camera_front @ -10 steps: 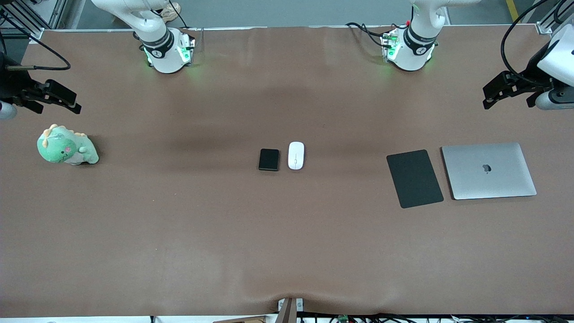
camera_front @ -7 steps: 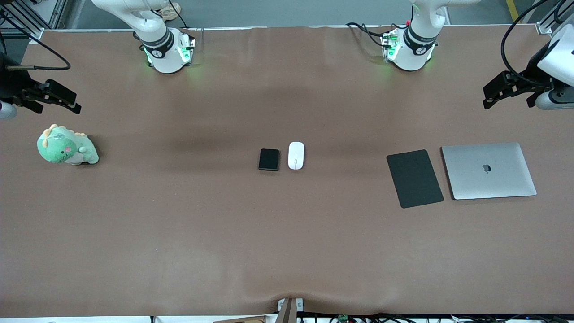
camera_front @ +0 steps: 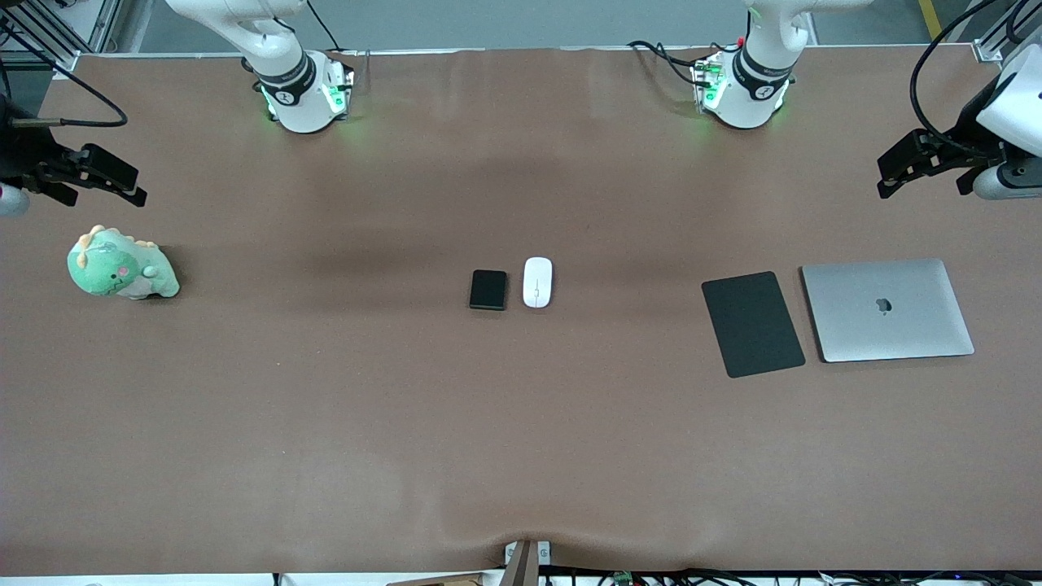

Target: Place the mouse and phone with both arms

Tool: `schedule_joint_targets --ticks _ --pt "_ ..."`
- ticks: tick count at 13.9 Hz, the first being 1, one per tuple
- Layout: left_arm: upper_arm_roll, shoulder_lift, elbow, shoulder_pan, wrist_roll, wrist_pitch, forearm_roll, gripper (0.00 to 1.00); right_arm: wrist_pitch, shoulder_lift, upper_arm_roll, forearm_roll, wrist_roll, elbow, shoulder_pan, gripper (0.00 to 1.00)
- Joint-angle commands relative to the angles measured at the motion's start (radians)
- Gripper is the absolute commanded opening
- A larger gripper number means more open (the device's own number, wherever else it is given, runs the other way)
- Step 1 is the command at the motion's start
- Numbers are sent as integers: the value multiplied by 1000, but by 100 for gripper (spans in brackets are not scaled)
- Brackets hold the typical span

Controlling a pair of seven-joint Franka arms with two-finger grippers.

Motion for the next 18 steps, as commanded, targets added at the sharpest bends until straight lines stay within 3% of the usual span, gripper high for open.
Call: schedule_joint_targets --ticks 1,8,18 --pt "-1 17 28 8 21 -14 -16 100 -23 37 -7 10 -10 59 0 100" --pt "-50 44 15 -10 -10 -14 -18 100 -87 77 -7 12 -10 115 3 100" --pt "-277 179 2 -12 -131 67 -6 100 -84 77 -7 10 -11 113 10 100"
